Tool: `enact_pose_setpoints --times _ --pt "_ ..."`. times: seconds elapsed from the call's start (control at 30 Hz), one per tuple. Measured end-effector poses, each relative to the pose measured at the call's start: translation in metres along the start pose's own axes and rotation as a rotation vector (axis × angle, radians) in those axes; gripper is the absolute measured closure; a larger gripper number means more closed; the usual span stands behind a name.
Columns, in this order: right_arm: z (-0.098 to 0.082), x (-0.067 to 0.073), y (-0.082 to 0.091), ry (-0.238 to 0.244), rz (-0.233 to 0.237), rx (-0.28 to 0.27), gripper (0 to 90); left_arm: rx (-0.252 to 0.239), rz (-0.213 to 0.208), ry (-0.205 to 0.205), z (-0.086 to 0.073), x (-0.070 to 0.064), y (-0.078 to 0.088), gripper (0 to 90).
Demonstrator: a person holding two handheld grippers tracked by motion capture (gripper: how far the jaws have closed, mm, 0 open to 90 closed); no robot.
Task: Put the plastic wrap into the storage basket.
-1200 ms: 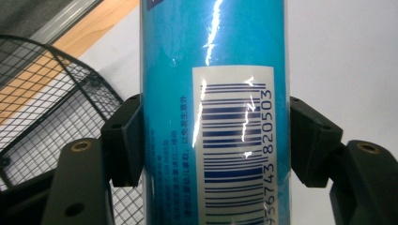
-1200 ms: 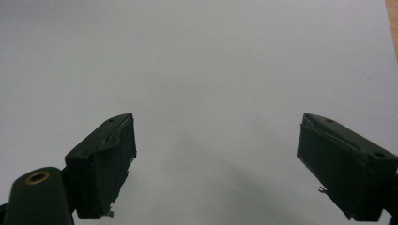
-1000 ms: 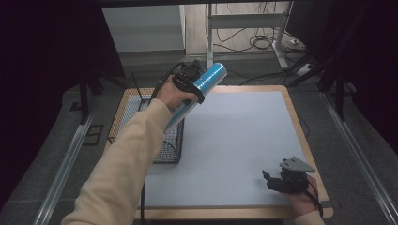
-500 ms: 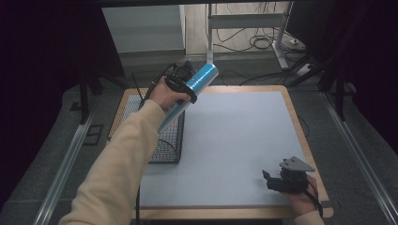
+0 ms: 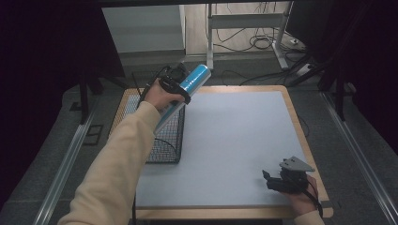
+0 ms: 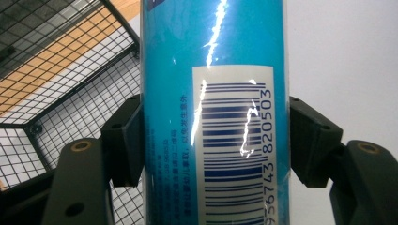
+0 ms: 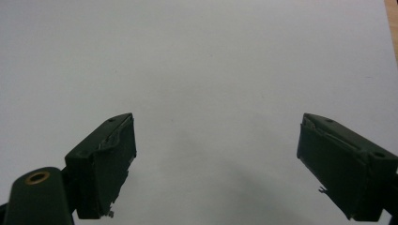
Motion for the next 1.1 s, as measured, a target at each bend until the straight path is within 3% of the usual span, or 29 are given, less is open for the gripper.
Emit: enact_pose_setpoints --times 0.4,0.57,1.1 --pt "0.0 0.0 0.0 -0.001 -0.002 -0.002 12.4 0.012 0.019 0.036 -0.009 0.015 -0.007 31.6" --pt "0.0 -0.001 0.0 -0.003 -0.003 -0.001 12.3 0.018 0.026 0.033 -0.011 0.021 -0.011 31.6" --pt "0.0 -0.001 0.0 0.0 -0.008 0.002 12.4 0.06 0.039 0.051 -0.023 0.035 -0.038 31.6"
Point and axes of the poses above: each handheld gripper's, and its own axes: y roughly backward along the jaws, z roughly out of its top, x roughly to its left, the point moved 7 cm from there along -y, roughly forward along the jaws, and after that the axes turned 5 degrees about -y, right-handed, at the moved point
